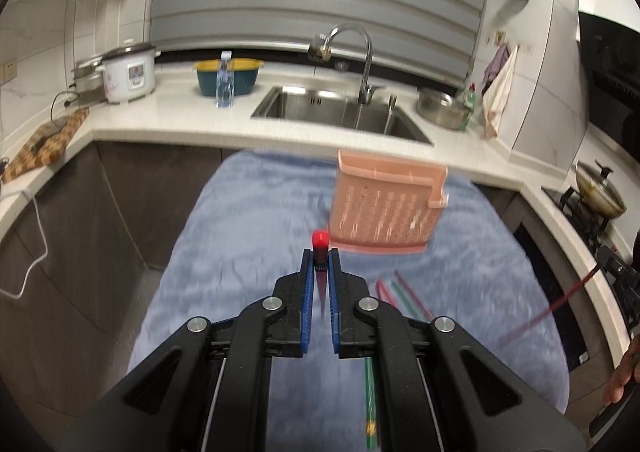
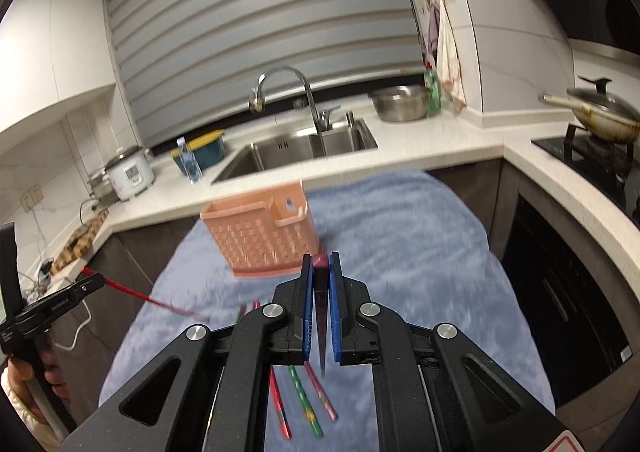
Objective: Organize utensils
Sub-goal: 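Lift both chopsticks and lower them tip-first into the pink holder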
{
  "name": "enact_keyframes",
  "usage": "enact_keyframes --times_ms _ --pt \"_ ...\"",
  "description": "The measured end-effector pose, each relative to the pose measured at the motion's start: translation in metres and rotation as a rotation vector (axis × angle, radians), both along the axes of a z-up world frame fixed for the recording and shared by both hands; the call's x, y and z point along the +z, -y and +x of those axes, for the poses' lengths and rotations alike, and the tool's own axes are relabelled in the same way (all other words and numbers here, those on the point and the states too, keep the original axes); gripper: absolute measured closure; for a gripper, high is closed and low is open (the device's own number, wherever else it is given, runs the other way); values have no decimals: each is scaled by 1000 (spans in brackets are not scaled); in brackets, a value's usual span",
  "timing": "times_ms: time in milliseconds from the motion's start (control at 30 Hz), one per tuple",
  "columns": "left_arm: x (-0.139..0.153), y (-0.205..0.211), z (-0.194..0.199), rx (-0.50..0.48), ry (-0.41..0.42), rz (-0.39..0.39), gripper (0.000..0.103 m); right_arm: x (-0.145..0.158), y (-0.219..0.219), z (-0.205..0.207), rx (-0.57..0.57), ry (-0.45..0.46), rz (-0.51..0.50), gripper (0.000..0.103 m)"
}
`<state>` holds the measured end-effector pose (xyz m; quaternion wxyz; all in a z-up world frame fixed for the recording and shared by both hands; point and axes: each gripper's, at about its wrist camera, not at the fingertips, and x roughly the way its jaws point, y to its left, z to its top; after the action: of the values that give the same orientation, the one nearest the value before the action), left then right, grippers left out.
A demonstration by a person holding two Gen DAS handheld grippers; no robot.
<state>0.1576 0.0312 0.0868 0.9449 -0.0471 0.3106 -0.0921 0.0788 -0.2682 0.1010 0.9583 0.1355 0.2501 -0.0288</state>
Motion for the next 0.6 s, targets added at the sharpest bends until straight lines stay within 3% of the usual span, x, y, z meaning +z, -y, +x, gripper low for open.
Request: enact_keyframes --times_ms 300,600 --pt "69 4 34 -20 127 -45 96 53 0 40 27 116 13 96" --pt "141 24 80 -31 321 -79 96 103 -11 116 22 241 75 96"
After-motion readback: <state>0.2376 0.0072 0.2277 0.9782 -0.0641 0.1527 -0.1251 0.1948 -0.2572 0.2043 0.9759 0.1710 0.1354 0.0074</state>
